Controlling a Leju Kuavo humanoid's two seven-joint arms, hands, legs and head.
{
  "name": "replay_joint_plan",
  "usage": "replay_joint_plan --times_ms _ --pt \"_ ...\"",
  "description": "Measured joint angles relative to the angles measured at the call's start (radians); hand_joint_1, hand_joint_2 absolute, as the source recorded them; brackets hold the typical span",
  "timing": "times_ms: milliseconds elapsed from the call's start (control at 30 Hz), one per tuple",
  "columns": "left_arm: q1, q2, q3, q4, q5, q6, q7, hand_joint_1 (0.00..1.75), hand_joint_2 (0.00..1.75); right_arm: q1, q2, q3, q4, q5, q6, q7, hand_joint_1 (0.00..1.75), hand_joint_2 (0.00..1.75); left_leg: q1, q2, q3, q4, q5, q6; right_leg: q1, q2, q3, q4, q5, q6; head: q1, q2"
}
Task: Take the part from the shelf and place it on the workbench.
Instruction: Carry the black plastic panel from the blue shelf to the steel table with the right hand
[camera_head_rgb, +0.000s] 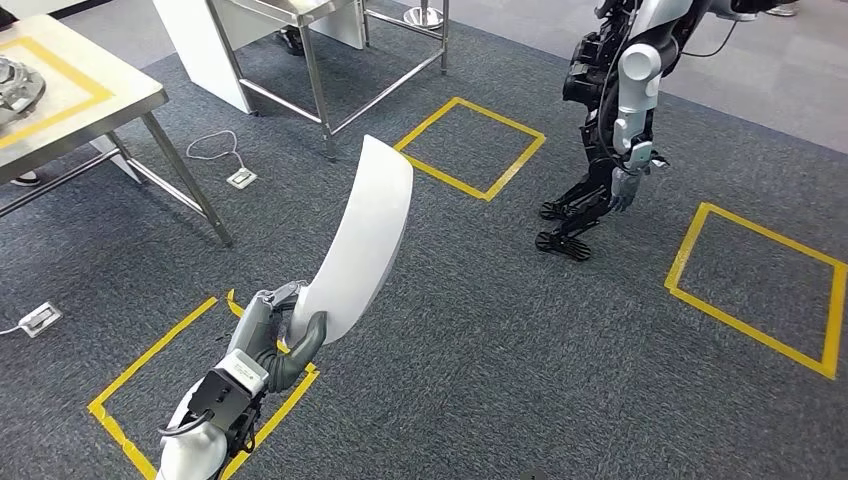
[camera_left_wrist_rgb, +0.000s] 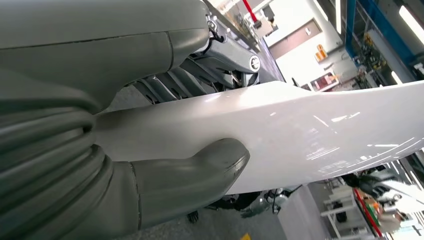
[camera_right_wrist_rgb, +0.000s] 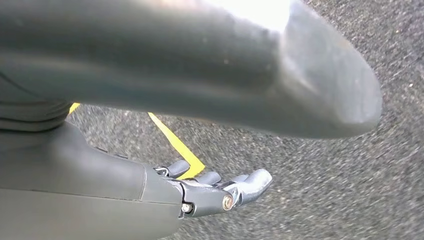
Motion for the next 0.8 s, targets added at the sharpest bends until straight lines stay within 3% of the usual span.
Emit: replay_joint_plan --times_ms 33,100,133,200,233,300,333,367,400,433,500,533,600,633,700,733,800 --pt "0.001 0.000 0.000 -0.004 -0.001 0.000 -0.004 1.75 1.75 -0.001 0.000 0.000 0.000 -0.002 0.000 0.000 0.00 0.00 0.001 -0.010 -0.004 0.000 0.001 -0.007 0.001 0.011 0.008 -0.018 0.000 -0.003 0.000 0.000" --pt "0.007 0.002 0.000 -0.012 -0.007 0.002 -0.009 1.75 1.75 -0.003 0.000 0.000 0.000 -0.008 -0.001 0.000 0.00 0.00 0.003 -0.027 -0.010 -0.005 0.005 -0.023 0.003 -0.009 0.009 -0.022 0.002 -0.014 -0.001 0.000" --pt "0.011 0.004 0.000 -0.018 -0.010 0.004 -0.011 1.75 1.75 -0.003 0.000 0.000 0.000 -0.009 0.000 0.000 0.00 0.00 0.003 -0.018 -0.014 -0.002 0.003 -0.029 0.003 -0.020 0.010 -0.026 0.005 -0.022 -0.001 0.000" --pt "0.017 0.007 0.000 -0.030 -0.014 0.007 -0.014 1.75 1.75 -0.002 0.001 0.000 0.000 -0.010 0.000 0.001 0.00 0.00 0.000 0.038 -0.043 0.056 -0.034 -0.036 0.000 -0.047 0.013 -0.034 0.008 -0.037 -0.006 0.000" --pt "0.019 0.009 0.000 -0.034 -0.015 0.009 -0.015 1.75 1.75 0.000 0.001 0.000 0.000 -0.010 0.000 0.002 0.00 0.00 0.000 0.072 -0.070 0.114 -0.067 -0.039 0.002 -0.062 0.014 -0.035 0.008 -0.042 -0.009 0.000" --pt "0.025 0.012 0.000 -0.041 -0.015 0.010 -0.015 1.75 1.75 0.005 0.001 0.000 0.000 -0.009 0.002 0.007 0.00 0.00 0.001 0.099 -0.131 0.240 -0.122 -0.044 0.006 -0.093 0.014 -0.034 0.005 -0.047 -0.011 0.000" --pt "0.030 0.014 0.000 -0.043 -0.015 0.010 -0.015 1.75 1.75 0.007 0.001 0.000 0.000 -0.008 0.002 0.011 0.00 0.00 0.001 0.103 -0.145 0.271 -0.127 -0.045 0.006 -0.108 0.014 -0.034 0.004 -0.047 -0.011 0.000" --pt "0.035 0.017 0.000 -0.046 -0.016 0.010 -0.015 1.75 1.75 0.007 0.001 0.000 0.000 -0.007 0.003 0.013 0.00 0.00 0.001 0.107 -0.140 0.264 -0.113 -0.046 0.007 -0.121 0.015 -0.034 0.002 -0.047 -0.011 0.000" --pt "0.039 0.019 0.000 -0.050 -0.016 0.010 -0.015 1.75 1.75 0.007 0.001 0.000 0.000 -0.006 0.004 0.015 0.00 0.00 0.001 0.114 -0.114 0.216 -0.084 -0.045 0.007 -0.135 0.017 -0.033 0.001 -0.045 -0.011 0.000" --pt "0.041 0.020 0.000 -0.056 -0.016 0.010 -0.015 1.75 1.75 0.006 0.001 0.000 0.000 -0.005 0.005 0.015 0.00 0.00 0.001 0.132 -0.074 0.144 -0.051 -0.043 0.007 -0.147 0.020 -0.032 -0.002 -0.042 -0.011 0.000" --pt "0.042 0.019 0.000 -0.071 -0.019 0.011 -0.013 1.75 1.75 0.006 0.002 0.000 0.000 0.000 0.008 0.013 0.00 0.00 -0.003 0.168 -0.012 0.027 -0.011 -0.032 0.012 -0.168 0.024 -0.028 -0.008 -0.032 -0.011 0.000" --pt "0.044 0.019 0.000 -0.080 -0.021 0.012 -0.012 1.75 1.75 0.005 0.002 0.000 0.000 0.003 0.009 0.011 0.00 0.00 -0.005 0.177 0.000 0.003 -0.007 -0.024 0.015 -0.177 0.027 -0.027 -0.011 -0.026 -0.010 0.000" --pt "0.050 0.020 0.000 -0.096 -0.025 0.014 -0.007 1.75 1.75 0.001 0.001 0.000 0.000 0.011 0.011 0.006 0.00 0.00 -0.007 0.158 -0.002 -0.001 -0.006 -0.010 0.015 -0.194 0.032 -0.029 -0.013 -0.014 -0.009 0.000" --pt "0.054 0.021 0.000 -0.105 -0.027 0.015 -0.005 1.75 1.75 -0.001 0.001 0.000 0.000 0.016 0.013 0.004 0.00 0.00 -0.006 0.147 -0.002 -0.003 -0.004 -0.005 0.013 -0.186 0.035 -0.027 -0.017 -0.007 -0.008 0.000" --pt "0.058 0.021 0.000 -0.119 -0.030 0.018 -0.001 1.75 1.75 -0.005 0.001 0.000 0.000 0.022 0.015 0.000 0.00 0.00 0.000 0.126 0.000 -0.009 0.002 0.007 0.008 -0.134 0.018 0.020 -0.051 0.006 -0.005 0.000" --pt "0.059 0.021 0.001 -0.124 -0.030 0.019 0.000 1.75 1.75 -0.005 0.001 0.000 0.000 0.024 0.016 0.000 0.00 0.00 0.002 0.115 -0.001 -0.010 0.005 0.012 0.006 -0.101 -0.005 0.073 -0.082 0.010 -0.003 0.000" --pt "0.062 0.020 0.001 -0.127 -0.031 0.020 0.002 1.75 1.75 -0.003 0.001 0.000 0.000 0.027 0.017 0.000 0.00 0.00 0.002 0.091 -0.004 -0.008 0.007 0.016 0.005 -0.074 -0.071 0.206 -0.142 0.013 0.000 0.000"
